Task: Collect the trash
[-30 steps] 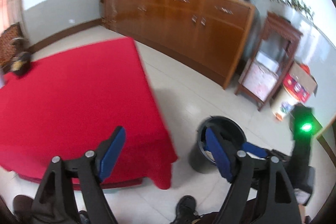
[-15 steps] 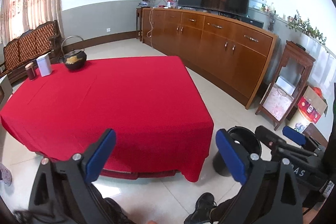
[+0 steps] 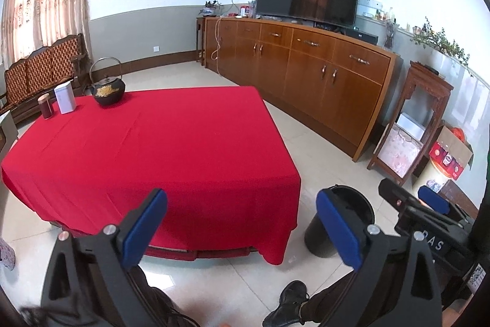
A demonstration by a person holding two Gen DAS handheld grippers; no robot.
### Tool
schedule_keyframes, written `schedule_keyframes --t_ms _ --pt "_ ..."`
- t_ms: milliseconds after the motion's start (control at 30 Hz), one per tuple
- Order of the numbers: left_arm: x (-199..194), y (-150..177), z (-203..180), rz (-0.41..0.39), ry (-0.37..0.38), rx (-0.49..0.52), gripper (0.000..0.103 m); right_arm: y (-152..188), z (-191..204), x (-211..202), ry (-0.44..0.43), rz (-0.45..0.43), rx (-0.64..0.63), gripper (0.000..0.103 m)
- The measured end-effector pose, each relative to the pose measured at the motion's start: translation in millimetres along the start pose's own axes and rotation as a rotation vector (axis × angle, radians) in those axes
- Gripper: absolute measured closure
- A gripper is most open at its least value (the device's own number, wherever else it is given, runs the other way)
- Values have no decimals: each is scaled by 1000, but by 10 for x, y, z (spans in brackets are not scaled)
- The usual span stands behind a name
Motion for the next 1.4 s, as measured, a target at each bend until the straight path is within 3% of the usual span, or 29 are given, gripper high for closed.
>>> schedule_keyframes --t_ms 233,533,1400 --pt "-95 -29 10 -37 -21 5 4 -41 58 -85 -2 -37 -15 9" --pt "-95 -40 7 -30 -24 9 4 -78 123 -156 2 -72 -37 9" --pt "-77 -79 54 -22 -47 5 4 -82 125 -145 4 -69 -52 9"
Point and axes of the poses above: each gripper's, at about its wrist camera, not at the fingertips, and x roughly the way its jaws point, z to its left, y to its underside, the point moved 3 cm from there along x, roughly the way its jaws point, and after that the axes turned 13 degrees about x, right-handed, at the moved point
